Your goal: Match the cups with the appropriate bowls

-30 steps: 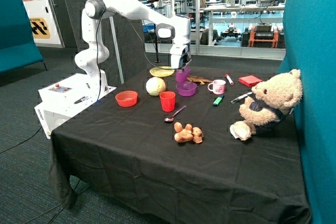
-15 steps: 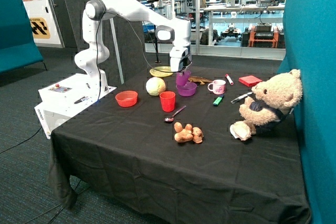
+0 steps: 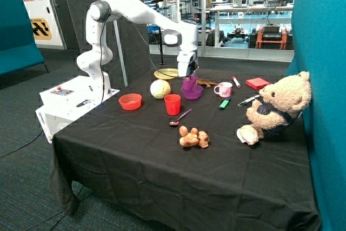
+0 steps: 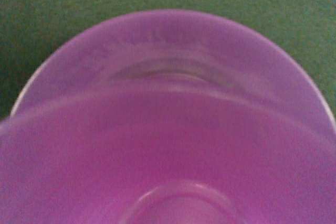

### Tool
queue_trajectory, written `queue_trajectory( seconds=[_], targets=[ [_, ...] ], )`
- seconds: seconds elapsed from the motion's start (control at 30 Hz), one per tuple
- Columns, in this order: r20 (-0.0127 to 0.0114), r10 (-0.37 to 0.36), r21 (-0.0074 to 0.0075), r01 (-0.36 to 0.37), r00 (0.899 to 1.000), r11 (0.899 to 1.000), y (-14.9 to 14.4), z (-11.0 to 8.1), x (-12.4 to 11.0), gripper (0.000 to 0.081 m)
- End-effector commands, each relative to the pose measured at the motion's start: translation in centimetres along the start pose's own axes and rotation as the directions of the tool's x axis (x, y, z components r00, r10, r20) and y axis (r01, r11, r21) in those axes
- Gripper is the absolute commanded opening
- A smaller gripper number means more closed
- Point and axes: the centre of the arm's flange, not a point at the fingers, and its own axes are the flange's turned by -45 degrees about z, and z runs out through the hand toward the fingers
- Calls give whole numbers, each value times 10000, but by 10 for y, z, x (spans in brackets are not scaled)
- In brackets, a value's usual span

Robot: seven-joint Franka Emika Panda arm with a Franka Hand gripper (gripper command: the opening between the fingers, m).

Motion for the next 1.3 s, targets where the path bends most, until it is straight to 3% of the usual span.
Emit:
queue_trajectory(
  seconds=[0.0, 0.3, 0.87, 1.27],
  targets=[
    [-32, -378, -32, 378, 9993, 9993, -15, 10, 12, 0],
    [-31, -691, -33, 691, 9976, 9976, -23, 10, 21, 0],
    [-31, -745, -33, 745, 9972, 9972, -18, 38, 3, 0],
    [-31, -848, -33, 848, 9964, 9964, -11, 41, -1, 0]
  ],
)
